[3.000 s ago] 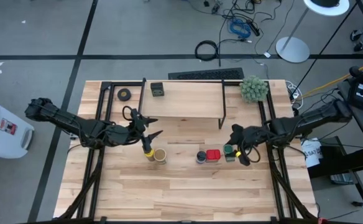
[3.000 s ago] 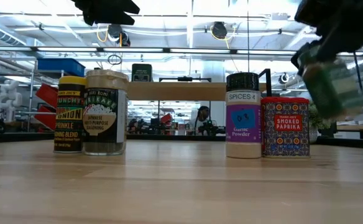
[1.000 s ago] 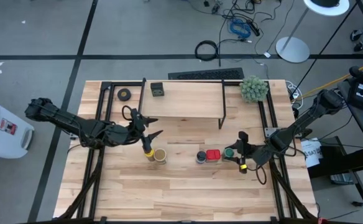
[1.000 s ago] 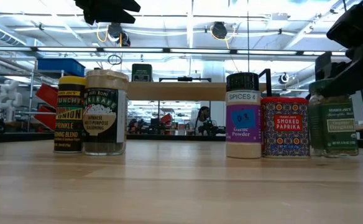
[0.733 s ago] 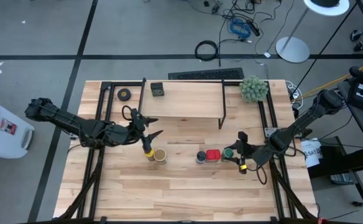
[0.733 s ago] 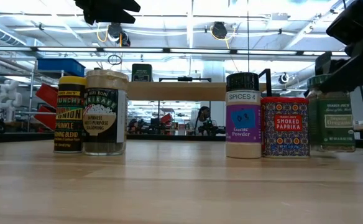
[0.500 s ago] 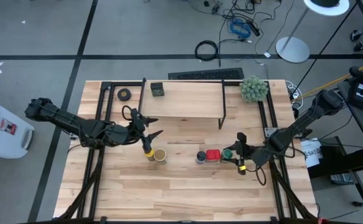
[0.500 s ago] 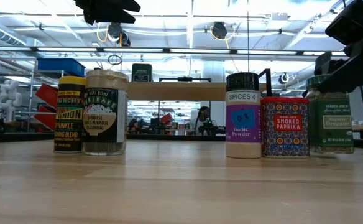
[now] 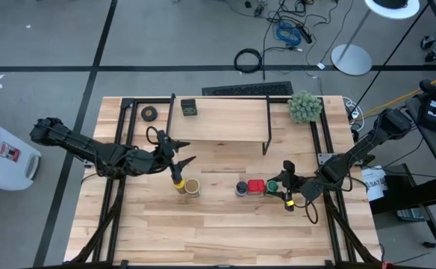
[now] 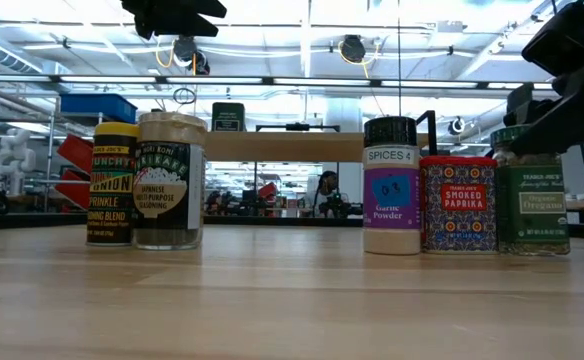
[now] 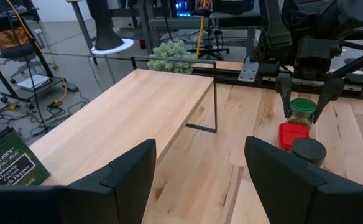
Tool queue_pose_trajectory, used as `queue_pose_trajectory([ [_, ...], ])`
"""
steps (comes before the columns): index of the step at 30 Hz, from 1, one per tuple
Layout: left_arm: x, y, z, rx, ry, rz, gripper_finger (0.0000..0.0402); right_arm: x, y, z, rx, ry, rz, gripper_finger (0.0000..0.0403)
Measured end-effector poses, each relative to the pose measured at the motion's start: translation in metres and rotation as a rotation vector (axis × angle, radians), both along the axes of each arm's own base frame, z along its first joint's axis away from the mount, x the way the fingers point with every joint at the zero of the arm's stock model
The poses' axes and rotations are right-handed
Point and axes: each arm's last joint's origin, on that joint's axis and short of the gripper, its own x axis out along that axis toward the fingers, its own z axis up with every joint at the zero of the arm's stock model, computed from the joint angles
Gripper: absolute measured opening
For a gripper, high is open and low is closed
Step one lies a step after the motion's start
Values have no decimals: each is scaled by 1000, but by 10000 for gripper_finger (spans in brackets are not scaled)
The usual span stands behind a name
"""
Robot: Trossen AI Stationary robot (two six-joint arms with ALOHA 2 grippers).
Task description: Shelf spices
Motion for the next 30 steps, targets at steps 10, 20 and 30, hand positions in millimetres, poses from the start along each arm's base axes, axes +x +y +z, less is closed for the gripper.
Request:
queue_pose_trajectory([
  [10,0,0,0,-2,0,0,256,0,0,0,1,-7,-6,239],
  [20,1,0,3,39,-16,-4,256,0,0,8,28,-55,-2,252],
  [30,1,23,40,191,14,107,256,-2,-3,28,-10,-149,7,272],
])
